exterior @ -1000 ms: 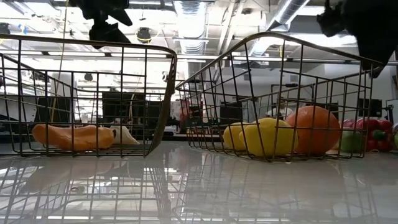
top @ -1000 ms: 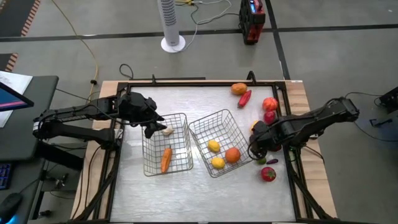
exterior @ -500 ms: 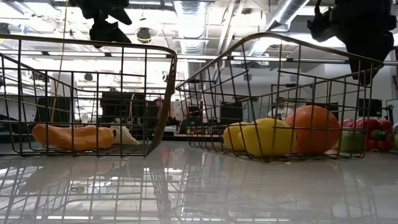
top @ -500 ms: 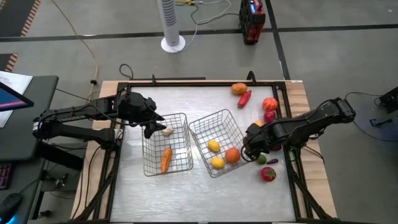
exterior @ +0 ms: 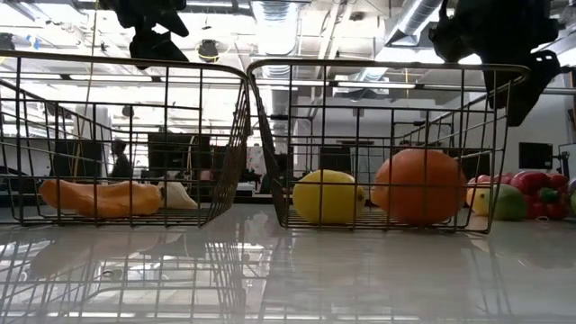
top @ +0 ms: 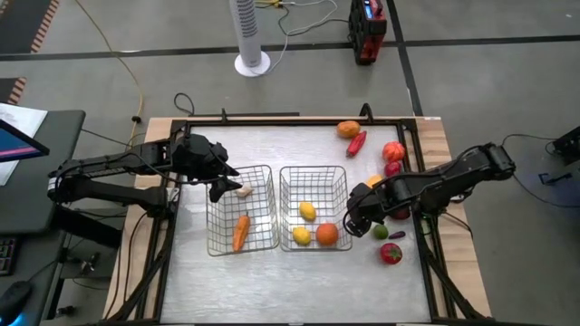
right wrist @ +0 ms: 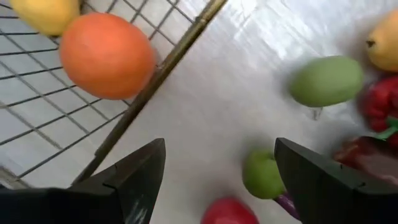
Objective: Sort produce into baskets
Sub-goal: Put the bottom green lime into the right basket
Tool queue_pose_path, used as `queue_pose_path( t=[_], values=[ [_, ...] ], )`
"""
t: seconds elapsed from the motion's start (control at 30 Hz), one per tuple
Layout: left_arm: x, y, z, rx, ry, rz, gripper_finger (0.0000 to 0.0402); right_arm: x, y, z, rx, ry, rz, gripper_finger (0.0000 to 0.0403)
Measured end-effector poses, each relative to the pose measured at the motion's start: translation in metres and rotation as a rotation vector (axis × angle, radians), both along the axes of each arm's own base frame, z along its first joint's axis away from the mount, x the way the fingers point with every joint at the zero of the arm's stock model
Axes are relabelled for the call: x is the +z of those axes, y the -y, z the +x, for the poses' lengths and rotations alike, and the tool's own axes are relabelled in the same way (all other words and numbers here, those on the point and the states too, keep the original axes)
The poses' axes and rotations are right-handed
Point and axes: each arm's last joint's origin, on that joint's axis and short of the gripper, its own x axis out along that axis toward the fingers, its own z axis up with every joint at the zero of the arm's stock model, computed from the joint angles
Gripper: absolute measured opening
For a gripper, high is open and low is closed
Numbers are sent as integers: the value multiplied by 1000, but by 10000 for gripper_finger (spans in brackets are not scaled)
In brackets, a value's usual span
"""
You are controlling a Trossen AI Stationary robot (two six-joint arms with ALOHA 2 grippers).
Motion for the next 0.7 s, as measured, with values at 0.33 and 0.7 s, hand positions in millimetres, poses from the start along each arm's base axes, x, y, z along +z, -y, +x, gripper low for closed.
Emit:
queue_pose_path(
  t=[0.33, 0.7],
  values=[
    [-1, 1, -1, -20, -13, -33, 234, -2, 9, -23, -39, -82, -72, 328],
    [-1, 1, -1, 11, -16, -33, 234, -45, 29, -81, -359, 29, 47, 328]
  ],
)
